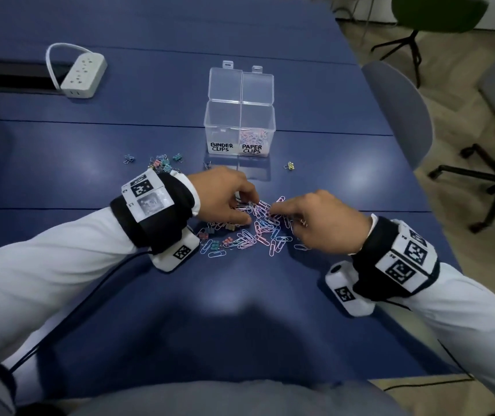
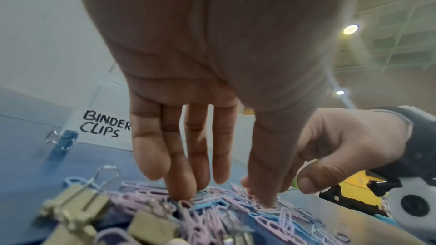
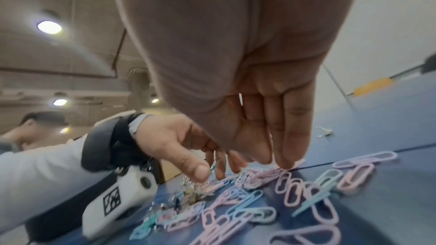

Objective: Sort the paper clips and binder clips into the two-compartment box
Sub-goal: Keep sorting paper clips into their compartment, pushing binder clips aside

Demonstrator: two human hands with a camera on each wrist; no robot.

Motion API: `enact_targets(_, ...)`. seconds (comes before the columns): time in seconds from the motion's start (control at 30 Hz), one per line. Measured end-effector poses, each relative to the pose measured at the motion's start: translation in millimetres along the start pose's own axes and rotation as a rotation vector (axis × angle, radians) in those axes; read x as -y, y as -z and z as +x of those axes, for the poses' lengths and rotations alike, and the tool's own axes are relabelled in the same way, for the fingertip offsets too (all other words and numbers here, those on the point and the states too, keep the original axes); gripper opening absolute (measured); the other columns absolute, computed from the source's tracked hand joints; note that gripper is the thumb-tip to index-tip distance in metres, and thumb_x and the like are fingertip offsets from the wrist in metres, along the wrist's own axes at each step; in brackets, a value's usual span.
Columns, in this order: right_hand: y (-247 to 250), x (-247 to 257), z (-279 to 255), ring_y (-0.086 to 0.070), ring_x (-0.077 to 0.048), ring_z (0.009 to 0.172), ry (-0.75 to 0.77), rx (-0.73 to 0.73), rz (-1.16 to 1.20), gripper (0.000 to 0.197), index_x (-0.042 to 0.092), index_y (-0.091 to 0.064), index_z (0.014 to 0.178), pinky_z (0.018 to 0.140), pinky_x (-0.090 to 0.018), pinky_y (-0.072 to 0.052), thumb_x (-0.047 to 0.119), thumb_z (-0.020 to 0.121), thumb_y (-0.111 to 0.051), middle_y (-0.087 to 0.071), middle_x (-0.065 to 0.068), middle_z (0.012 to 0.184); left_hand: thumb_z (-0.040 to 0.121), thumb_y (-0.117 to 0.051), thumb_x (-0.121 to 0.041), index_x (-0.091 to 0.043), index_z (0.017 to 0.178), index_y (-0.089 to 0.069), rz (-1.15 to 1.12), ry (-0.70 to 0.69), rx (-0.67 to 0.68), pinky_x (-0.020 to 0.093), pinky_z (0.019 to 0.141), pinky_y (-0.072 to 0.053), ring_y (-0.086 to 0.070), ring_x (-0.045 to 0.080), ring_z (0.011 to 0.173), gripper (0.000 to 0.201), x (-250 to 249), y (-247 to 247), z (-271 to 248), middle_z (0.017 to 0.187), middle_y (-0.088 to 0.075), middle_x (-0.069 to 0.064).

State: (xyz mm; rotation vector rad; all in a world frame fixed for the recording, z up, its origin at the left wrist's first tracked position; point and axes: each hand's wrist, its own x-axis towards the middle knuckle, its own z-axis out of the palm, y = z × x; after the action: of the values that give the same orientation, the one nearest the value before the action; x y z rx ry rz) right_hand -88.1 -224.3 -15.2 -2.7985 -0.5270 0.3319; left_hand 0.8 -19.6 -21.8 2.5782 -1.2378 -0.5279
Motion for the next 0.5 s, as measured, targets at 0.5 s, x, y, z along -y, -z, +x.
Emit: enact_targets(0.5,1,-20,6,-0.055,0.012,0.059,-0.087,0.131,0.195,0.019,0.024,-0.067,0.091,0.063,-0.002,-0.039,0.015,0.076,-0.075,-0.067,0.009,0.073,0.074,-0.079,-0.029,-0.031,0.097,-0.069,-0.155,0.107,-0.056,0.018,0.069,-0.048,-0.063,0.004,0.065,0.025,34,11,-38,0.077,-0.067,-0.014)
